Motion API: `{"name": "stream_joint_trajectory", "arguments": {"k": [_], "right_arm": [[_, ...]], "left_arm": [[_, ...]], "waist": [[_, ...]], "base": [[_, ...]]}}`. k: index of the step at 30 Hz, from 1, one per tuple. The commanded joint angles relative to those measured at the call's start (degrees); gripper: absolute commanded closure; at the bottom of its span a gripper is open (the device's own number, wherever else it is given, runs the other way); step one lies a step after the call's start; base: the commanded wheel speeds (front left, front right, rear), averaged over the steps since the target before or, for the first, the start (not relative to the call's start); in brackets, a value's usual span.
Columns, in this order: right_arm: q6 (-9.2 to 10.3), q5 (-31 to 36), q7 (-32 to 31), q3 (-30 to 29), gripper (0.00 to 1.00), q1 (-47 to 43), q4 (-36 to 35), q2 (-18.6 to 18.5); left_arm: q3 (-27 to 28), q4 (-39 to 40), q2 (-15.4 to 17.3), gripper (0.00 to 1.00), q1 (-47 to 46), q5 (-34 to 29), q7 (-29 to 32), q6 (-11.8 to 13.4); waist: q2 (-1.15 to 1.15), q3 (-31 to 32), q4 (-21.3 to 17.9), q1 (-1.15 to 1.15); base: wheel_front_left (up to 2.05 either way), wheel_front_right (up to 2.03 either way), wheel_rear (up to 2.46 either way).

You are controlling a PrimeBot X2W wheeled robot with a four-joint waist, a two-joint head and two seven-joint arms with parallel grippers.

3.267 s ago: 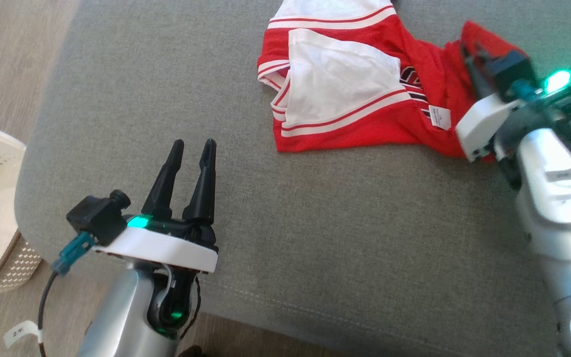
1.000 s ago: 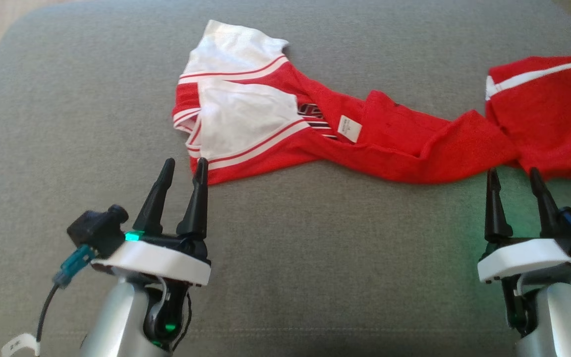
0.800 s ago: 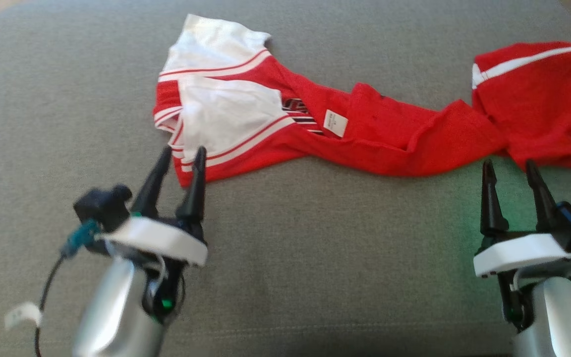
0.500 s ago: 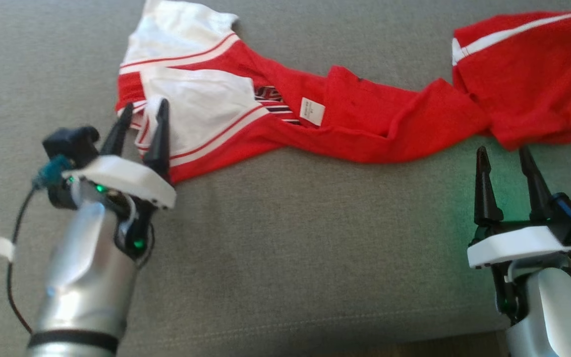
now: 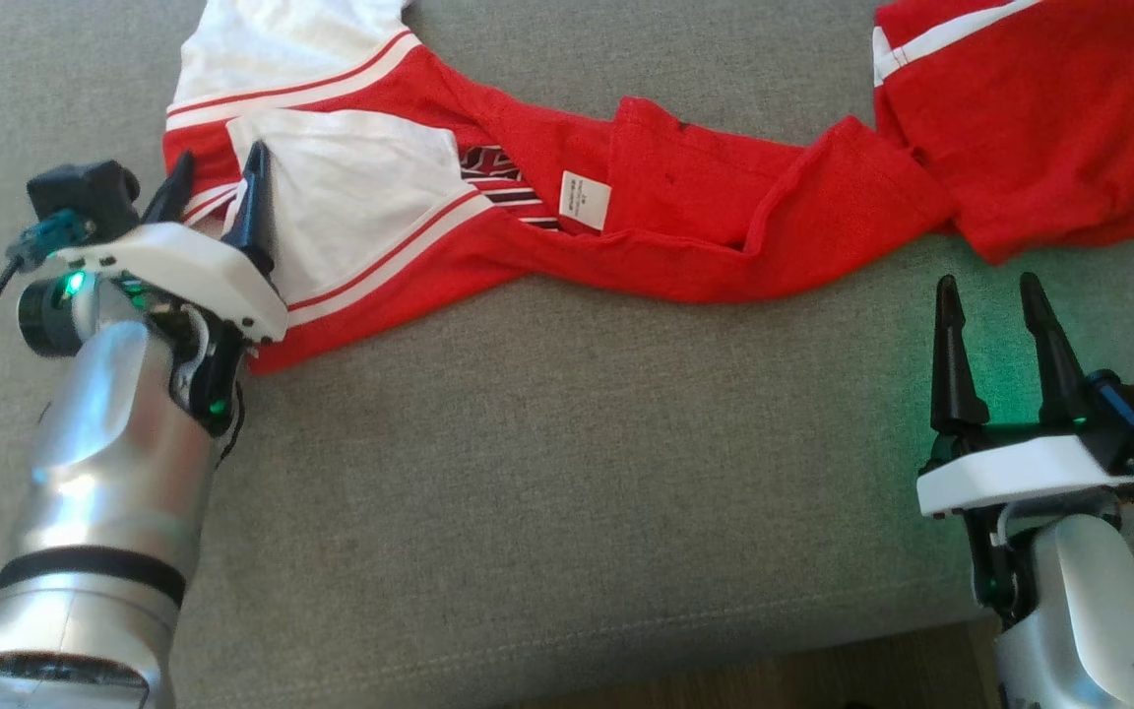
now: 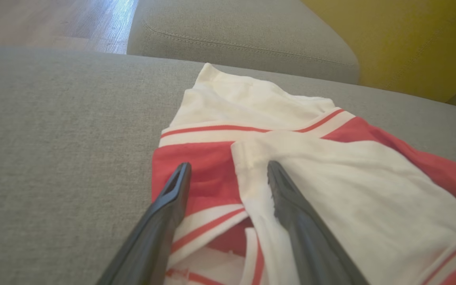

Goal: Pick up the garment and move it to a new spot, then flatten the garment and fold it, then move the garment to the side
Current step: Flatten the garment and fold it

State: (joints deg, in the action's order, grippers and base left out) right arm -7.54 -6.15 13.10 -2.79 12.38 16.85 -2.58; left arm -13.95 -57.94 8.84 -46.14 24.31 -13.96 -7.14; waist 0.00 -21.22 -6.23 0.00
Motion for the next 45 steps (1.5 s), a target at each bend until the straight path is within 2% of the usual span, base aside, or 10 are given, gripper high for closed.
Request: {"name": "stream_joint_trajectory", "arguments": {"k": [1, 9, 21, 22, 23, 24, 25, 34, 40, 45], "right_arm": [[0.05, -0.4, 0.6, 1.3, 0.00, 0.8, -1.3, -0.3], [0.05, -0.6, 1.2, 1.4, 0.00, 1.5, 0.3, -0.3], [0.05, -0.5, 1.6, 1.7, 0.00, 2.6, 1.6, -0.3], [0.05, -0.5, 1.6, 1.6, 0.00, 2.6, 1.7, -0.3], [0.05, -0.4, 1.6, 1.5, 0.00, 2.6, 1.7, -0.3], [0.05, -0.4, 1.6, 1.5, 0.00, 2.7, 1.8, -0.3], [0.05, -0.3, 1.6, 1.4, 0.00, 2.8, 1.8, -0.3], [0.05, 0.1, 1.7, 0.9, 0.00, 2.9, 2.3, -0.3], [0.05, 0.7, 1.8, 0.1, 0.00, 3.2, 1.8, -0.3], [0.05, 2.8, 0.3, -1.1, 0.00, 4.3, 0.8, -0.3]], "left_arm": [[1.2, 1.1, 2.5, 0.00, -2.2, 0.1, -0.5, -0.3], [-2.3, 1.1, 2.0, 0.00, -3.8, 4.0, -0.8, -0.3], [-7.7, -1.6, 3.4, 0.00, -6.2, 8.1, -0.9, -0.3], [-8.3, -1.8, 3.4, 0.25, -6.3, 8.3, -0.8, -0.3], [-8.8, -2.1, 3.4, 0.55, -6.3, 8.6, -0.7, -0.3], [-9.3, -2.3, 3.4, 0.94, -6.4, 8.9, -0.6, -0.3], [-9.8, -2.6, 3.4, 1.00, -6.5, 9.2, -0.6, -0.3], [-11.4, -0.5, 3.7, 1.00, -6.5, 11.0, -1.0, -0.3], [-8.2, 8.0, 4.1, 1.00, -3.8, 9.6, -1.0, -0.3], [-4.8, 17.3, 3.0, 1.00, 2.7, 6.9, -1.0, -0.3]], "waist": [[0.00, -0.1, -0.1, 0.00], [0.00, -0.6, -0.2, 0.00], [0.00, -1.3, -0.7, 0.00], [0.00, -1.3, -0.7, 0.00], [0.00, -1.3, -0.7, 0.00], [0.00, -1.3, -0.6, 0.00], [0.00, -1.2, -0.5, 0.00], [0.00, 0.1, 1.1, 0.00], [0.00, 1.9, 3.1, 0.00], [0.00, 4.3, 6.0, 0.00]], "base": [[0.00, 0.00, 0.00], [0.00, 0.00, 0.00], [0.00, 0.00, 0.00], [0.00, 0.00, 0.00], [0.00, 0.00, 0.00], [0.00, 0.00, 0.00], [0.00, 0.00, 0.00], [0.00, 0.00, 0.00], [0.00, 0.00, 0.00], [0.00, 0.00, 0.00]]}}
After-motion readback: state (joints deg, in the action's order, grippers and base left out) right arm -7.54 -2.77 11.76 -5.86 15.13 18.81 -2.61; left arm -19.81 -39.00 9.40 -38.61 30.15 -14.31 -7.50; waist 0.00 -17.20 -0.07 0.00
